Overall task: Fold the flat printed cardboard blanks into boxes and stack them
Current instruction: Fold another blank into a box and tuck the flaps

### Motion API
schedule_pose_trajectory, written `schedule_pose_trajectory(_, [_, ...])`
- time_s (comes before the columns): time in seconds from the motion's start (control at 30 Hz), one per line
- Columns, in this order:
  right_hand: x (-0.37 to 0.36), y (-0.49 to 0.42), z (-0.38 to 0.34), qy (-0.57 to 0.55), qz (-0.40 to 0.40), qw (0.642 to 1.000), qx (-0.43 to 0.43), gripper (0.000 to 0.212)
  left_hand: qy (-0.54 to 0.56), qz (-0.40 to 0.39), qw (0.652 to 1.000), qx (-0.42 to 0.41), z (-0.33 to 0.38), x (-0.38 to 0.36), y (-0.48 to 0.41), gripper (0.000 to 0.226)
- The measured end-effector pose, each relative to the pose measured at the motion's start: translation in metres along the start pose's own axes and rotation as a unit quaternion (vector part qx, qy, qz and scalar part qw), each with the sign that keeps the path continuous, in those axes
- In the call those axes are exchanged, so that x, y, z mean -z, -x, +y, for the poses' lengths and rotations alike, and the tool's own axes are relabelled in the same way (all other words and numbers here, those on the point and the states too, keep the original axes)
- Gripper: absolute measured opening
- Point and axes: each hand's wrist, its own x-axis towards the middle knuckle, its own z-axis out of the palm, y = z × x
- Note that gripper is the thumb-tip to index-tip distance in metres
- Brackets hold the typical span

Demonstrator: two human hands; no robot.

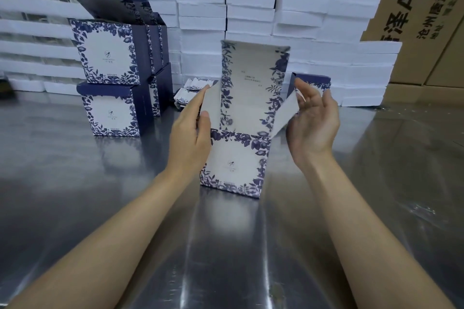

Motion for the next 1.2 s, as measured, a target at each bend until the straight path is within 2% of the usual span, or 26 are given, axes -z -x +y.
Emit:
schedule_pose_trajectory(0.1, [-0.001, 0.0, 0.002, 0.187, 0.0, 0.98, 0.061, 0.026, 0.03, 0.031, 0.999, 0.027, 0.005, -0.003, 0.0, 0.045])
schedule_pose_trajectory(0.17, [-0.001, 0.003, 0.005, 0.261, -0.024, 0.96, 0.095, 0.027, 0.046, 0.035, 0.998, 0.037, 0.006, -0.003, -0.001, 0.043])
schedule_pose_trajectory(0.23, [-0.003, 0.005, 0.004, 0.243, -0.011, 0.966, 0.088, 0.024, 0.052, 0.033, 0.998, 0.03, 0.008, -0.002, 0.0, 0.043])
schedule_pose_trajectory(0.33, [0.0, 0.001, 0.0, 0.149, 0.011, 0.986, 0.075, 0.012, 0.056, 0.031, 0.998, 0.019, 0.01, 0.001, 0.001, 0.047])
schedule_pose_trajectory(0.4, [0.003, -0.001, -0.004, 0.119, -0.007, 0.99, 0.072, 0.023, 0.057, 0.026, 0.998, 0.014, 0.009, 0.0, 0.003, 0.048])
schedule_pose_trajectory(0.5, [0.005, 0.002, -0.007, 0.185, -0.082, 0.975, 0.092, 0.031, 0.07, 0.024, 0.997, 0.016, 0.007, -0.005, 0.006, 0.051])
schedule_pose_trajectory(0.57, [0.003, 0.005, -0.004, 0.223, -0.102, 0.963, 0.111, 0.033, 0.075, 0.025, 0.997, 0.021, 0.006, -0.007, 0.007, 0.051])
schedule_pose_trajectory(0.67, [-0.001, 0.006, 0.0, 0.231, -0.033, 0.969, 0.087, 0.033, 0.079, 0.01, 0.997, -0.008, 0.004, -0.006, 0.006, 0.046])
schedule_pose_trajectory(0.77, [0.001, 0.005, -0.002, 0.19, 0.024, 0.981, -0.02, 0.041, 0.055, -0.043, 0.995, -0.076, 0.003, -0.006, 0.006, 0.04])
schedule_pose_trajectory(0.87, [0.005, 0.003, -0.008, 0.105, 0.031, 0.989, -0.104, 0.05, 0.037, -0.063, 0.995, -0.074, 0.004, -0.006, 0.004, 0.042])
schedule_pose_trajectory(1.07, [-0.008, 0.009, -0.007, -0.013, -0.003, 0.994, -0.111, 0.039, -0.017, -0.074, 0.991, -0.114, 0.003, 0.001, 0.0, 0.046])
schedule_pose_trajectory(1.2, [-0.015, 0.012, 0.005, -0.01, 0.016, 0.996, -0.091, 0.042, -0.137, -0.06, 0.986, -0.07, 0.007, -0.001, -0.001, 0.048])
